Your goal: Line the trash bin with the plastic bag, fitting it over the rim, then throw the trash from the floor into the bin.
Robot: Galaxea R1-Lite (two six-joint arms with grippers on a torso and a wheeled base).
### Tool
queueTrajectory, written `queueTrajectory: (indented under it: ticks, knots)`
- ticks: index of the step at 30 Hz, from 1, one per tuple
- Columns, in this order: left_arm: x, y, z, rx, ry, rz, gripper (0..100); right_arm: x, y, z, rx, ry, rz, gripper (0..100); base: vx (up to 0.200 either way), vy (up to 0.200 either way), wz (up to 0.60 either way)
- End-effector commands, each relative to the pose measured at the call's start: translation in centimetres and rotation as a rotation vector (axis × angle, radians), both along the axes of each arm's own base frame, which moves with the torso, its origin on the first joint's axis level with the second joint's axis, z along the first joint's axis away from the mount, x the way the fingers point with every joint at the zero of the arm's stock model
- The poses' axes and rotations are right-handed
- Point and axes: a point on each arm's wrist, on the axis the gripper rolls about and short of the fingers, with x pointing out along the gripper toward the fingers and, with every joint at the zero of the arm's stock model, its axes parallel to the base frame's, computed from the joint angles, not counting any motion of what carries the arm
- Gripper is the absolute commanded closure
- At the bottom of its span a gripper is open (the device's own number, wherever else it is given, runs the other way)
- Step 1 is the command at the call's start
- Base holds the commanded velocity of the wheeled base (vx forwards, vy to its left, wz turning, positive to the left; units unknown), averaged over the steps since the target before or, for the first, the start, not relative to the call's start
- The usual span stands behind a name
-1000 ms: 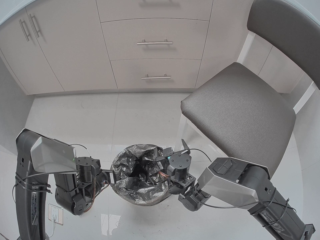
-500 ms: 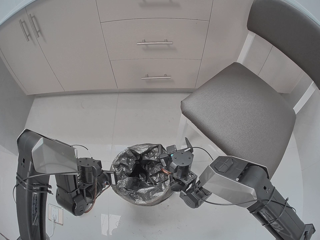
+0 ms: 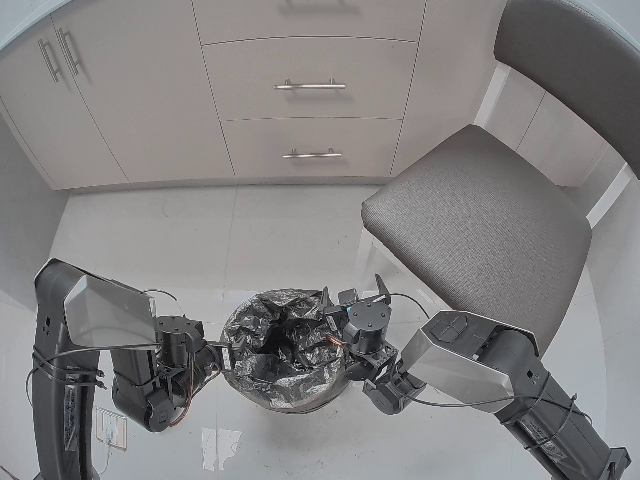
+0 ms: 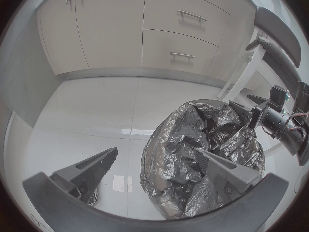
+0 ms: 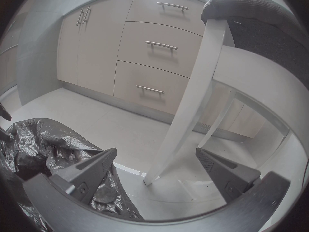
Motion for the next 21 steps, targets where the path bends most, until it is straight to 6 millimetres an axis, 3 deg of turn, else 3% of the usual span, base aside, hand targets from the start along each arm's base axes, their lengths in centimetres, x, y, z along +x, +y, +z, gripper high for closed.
queueTrajectory:
  ticks: [1,3,7,9,10,11,18,20,21]
  knots:
    - [0.0,0.0,0.1,-0.001,-0.001,0.001,0,-0.4,0.0,1.0,0.004,-0.006,-0.011,0,0.000,0.000,0.00]
    - [-0.1,0.0,0.1,-0.003,-0.001,0.001,0,-0.7,0.0,1.3,0.003,-0.003,-0.010,0,0.000,0.000,0.00]
    - [-1.1,-0.6,1.2,-0.032,-0.001,-0.018,0,-5.3,1.1,5.2,0.013,0.017,0.075,0,0.000,0.000,0.00]
    - [-1.3,-0.8,1.4,-0.039,-0.002,-0.025,0,-6.2,1.3,5.8,0.019,0.020,0.092,0,0.000,0.000,0.00]
    - [-1.8,-1.2,2.0,-0.050,-0.007,-0.041,0,-9.1,2.0,7.6,0.024,0.028,0.151,0,0.000,0.000,0.00]
    - [-1.9,-1.3,2.2,-0.051,-0.010,-0.044,0,-9.7,2.0,7.8,0.022,0.032,0.162,0,0.000,0.000,0.00]
    - [-3.8,-1.6,6.3,-0.084,-0.093,-0.077,0,-20.0,1.6,12.1,0.057,0.013,0.366,0,0.000,0.000,0.00]
    - [-4.5,-1.2,7.4,-0.092,-0.113,-0.076,0,-22.3,0.9,12.9,0.054,0.016,0.411,0,0.000,0.000,0.00]
    - [-4.5,-1.2,7.4,-0.092,-0.113,-0.076,0,-22.3,0.9,12.9,0.054,0.016,0.411,0,0.000,0.000,0.00]
